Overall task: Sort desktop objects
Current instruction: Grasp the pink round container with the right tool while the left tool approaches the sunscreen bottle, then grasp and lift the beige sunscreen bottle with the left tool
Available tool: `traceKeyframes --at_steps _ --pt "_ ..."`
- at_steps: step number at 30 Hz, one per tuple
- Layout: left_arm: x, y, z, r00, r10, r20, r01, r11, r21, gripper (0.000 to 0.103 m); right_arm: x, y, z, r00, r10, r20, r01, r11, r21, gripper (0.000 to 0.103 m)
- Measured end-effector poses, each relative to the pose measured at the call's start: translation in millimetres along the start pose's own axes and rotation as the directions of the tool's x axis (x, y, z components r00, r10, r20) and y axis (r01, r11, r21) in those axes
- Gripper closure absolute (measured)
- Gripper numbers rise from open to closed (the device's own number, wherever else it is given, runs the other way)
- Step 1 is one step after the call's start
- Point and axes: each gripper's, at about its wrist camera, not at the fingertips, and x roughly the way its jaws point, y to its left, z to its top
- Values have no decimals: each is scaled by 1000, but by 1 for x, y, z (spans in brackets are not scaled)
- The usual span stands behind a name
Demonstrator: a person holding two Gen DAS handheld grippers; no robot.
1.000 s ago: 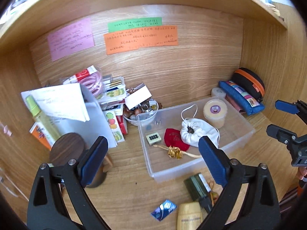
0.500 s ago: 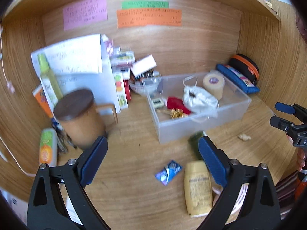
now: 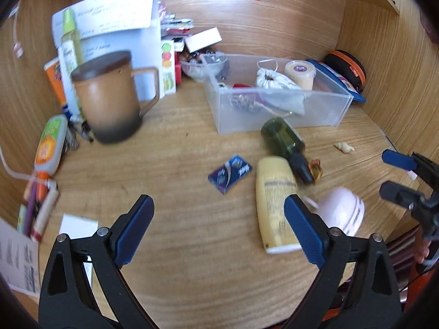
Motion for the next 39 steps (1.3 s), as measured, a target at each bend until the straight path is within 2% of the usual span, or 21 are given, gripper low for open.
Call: traceKeyframes --at_steps 10,15,16,17,18,22,29,33,35,36,37,39 --pt "-8 2 -31 1000 0 -15 0 999 -46 6 34 44 -10 992 111 -52 -112 993 -22 20" --pt "-2 5 -34 999 -4 -37 3 999 -45 6 55 54 -10 990 114 -88 -117 993 -27 21" --pt "-1 5 -33 999 -8 -40 6 999 -47 6 59 55 -11 988 121 -95 -124 992 -21 23" --pt "0 4 -33 999 -11 -42 9 999 -48 6 62 54 -12 987 128 -98 -130 991 -14 34" --pt "2 3 -32 999 -16 -45 14 999 -48 6 63 54 -12 985 144 -96 -145 989 -7 41" --pt "8 -6 -28 998 -44 -54 42 998 -38 6 59 42 -14 985 154 -81 -152 988 26 41" --pt "26 -38 -13 995 -69 -75 71 997 17 6 28 -3 -13 995 102 -17 -99 989 111 41" --pt "40 -52 -4 992 -77 -99 80 996 32 6 14 -23 -11 999 46 13 -48 992 120 41" --pt "46 -55 1 990 -84 -109 88 996 28 14 11 -29 -10 999 43 21 -46 991 126 41" --pt "49 -57 3 989 -89 -121 94 995 29 25 10 -31 -9 999 43 22 -46 991 129 41" --pt "53 -58 5 987 -87 -135 92 995 32 31 10 -33 -9 999 42 23 -44 991 129 41" --pt "56 -61 7 988 -70 -134 77 996 47 33 10 -38 -9 999 44 25 -46 991 127 41"
